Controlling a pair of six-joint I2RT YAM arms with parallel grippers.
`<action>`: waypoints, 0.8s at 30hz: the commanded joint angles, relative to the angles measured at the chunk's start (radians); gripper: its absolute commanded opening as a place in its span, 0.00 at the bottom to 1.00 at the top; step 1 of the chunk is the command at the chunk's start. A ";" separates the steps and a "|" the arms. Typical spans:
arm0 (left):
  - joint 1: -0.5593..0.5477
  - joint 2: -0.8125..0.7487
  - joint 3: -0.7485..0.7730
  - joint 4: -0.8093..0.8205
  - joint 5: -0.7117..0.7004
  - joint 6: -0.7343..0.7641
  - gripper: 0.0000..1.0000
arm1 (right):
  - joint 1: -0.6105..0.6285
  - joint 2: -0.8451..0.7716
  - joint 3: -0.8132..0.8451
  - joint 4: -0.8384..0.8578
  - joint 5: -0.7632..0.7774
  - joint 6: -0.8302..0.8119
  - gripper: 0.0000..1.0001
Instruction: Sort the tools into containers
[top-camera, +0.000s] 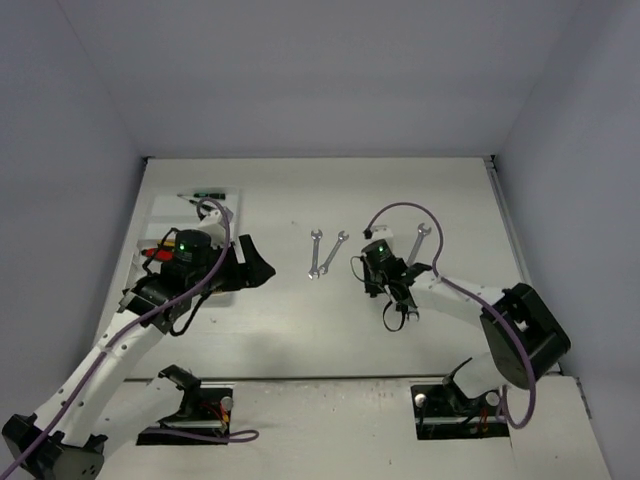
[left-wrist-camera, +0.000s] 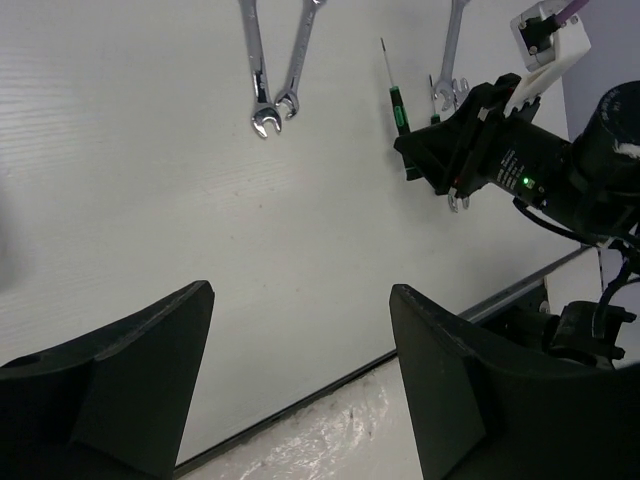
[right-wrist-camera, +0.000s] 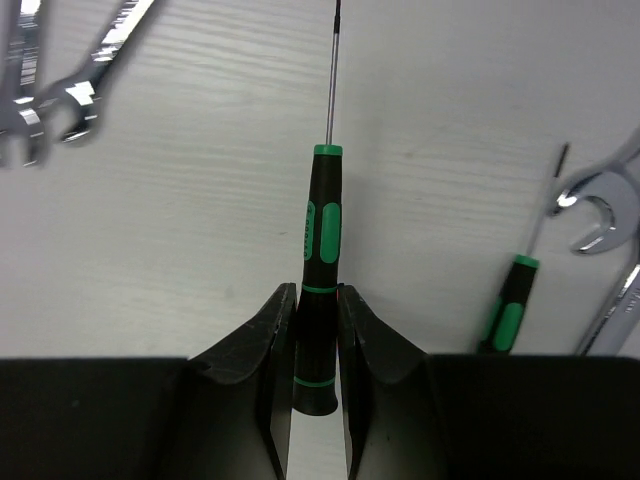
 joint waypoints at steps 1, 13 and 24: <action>-0.086 0.065 0.008 0.183 -0.045 -0.079 0.69 | 0.100 -0.178 0.010 0.069 -0.017 -0.034 0.00; -0.220 0.261 0.076 0.448 -0.135 -0.178 0.69 | 0.201 -0.378 0.028 0.168 -0.159 -0.042 0.00; -0.275 0.410 0.115 0.561 -0.150 -0.224 0.54 | 0.223 -0.376 0.026 0.227 -0.207 -0.027 0.00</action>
